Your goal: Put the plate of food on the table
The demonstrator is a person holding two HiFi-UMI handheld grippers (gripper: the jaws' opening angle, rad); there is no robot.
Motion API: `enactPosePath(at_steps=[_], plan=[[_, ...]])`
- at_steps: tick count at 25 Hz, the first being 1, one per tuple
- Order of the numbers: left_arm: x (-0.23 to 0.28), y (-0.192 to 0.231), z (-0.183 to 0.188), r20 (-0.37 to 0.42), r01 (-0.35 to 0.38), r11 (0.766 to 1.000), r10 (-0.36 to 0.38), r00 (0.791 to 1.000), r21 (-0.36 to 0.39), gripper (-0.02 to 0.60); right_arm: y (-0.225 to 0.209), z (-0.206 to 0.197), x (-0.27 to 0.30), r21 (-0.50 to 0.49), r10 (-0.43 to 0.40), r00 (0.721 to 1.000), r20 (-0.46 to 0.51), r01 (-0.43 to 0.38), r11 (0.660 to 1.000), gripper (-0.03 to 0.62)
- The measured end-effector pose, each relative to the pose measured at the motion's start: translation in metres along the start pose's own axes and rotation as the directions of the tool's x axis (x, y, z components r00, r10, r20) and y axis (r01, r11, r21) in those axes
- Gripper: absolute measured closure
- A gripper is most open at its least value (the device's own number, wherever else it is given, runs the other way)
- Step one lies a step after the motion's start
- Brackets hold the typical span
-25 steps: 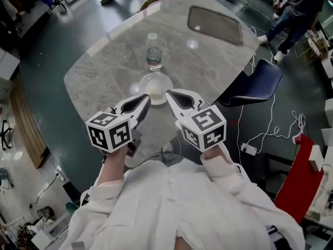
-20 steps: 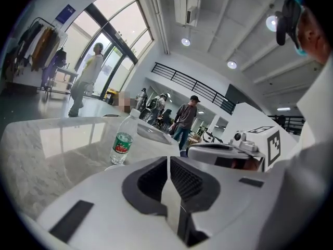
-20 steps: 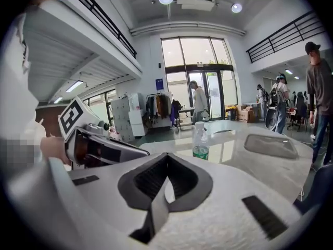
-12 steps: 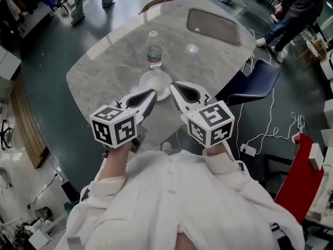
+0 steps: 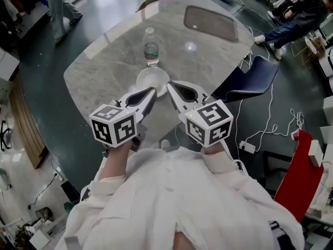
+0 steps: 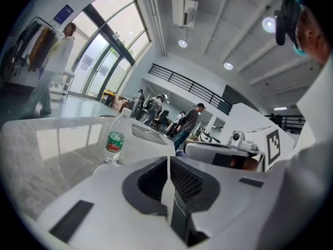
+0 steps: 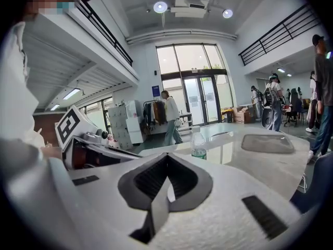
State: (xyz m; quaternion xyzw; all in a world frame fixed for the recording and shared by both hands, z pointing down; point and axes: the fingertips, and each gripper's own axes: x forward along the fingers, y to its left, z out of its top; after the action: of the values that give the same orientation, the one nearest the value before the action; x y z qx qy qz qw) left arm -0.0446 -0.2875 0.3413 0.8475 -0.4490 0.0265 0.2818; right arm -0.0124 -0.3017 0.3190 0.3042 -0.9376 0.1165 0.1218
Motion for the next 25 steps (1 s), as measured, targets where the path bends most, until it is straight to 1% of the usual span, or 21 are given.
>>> enactPosePath(at_steps=[8, 14, 25], plan=[[0.0004, -0.0036, -0.0026, 0.005, 0.004, 1.000, -0.004, 1.000, -0.011, 0.554, 0.0010, -0.0005, -0.0018, -0.021, -0.003, 1.000, 0.005, 0.004, 1.000, 0.592], [-0.0030, -0.0008, 0.0005, 0.010, -0.011, 1.000, 0.011, 1.000, -0.008, 0.555, -0.0008, 0.0021, 0.0005, -0.012, -0.004, 1.000, 0.004, 0.004, 1.000, 0.592], [-0.0046, -0.0019, 0.0009, 0.028, 0.003, 0.999, -0.001, 1.000, -0.041, 0.555, 0.0079, -0.0063, 0.0067, -0.030, 0.024, 0.999, -0.023, -0.024, 0.999, 0.592]])
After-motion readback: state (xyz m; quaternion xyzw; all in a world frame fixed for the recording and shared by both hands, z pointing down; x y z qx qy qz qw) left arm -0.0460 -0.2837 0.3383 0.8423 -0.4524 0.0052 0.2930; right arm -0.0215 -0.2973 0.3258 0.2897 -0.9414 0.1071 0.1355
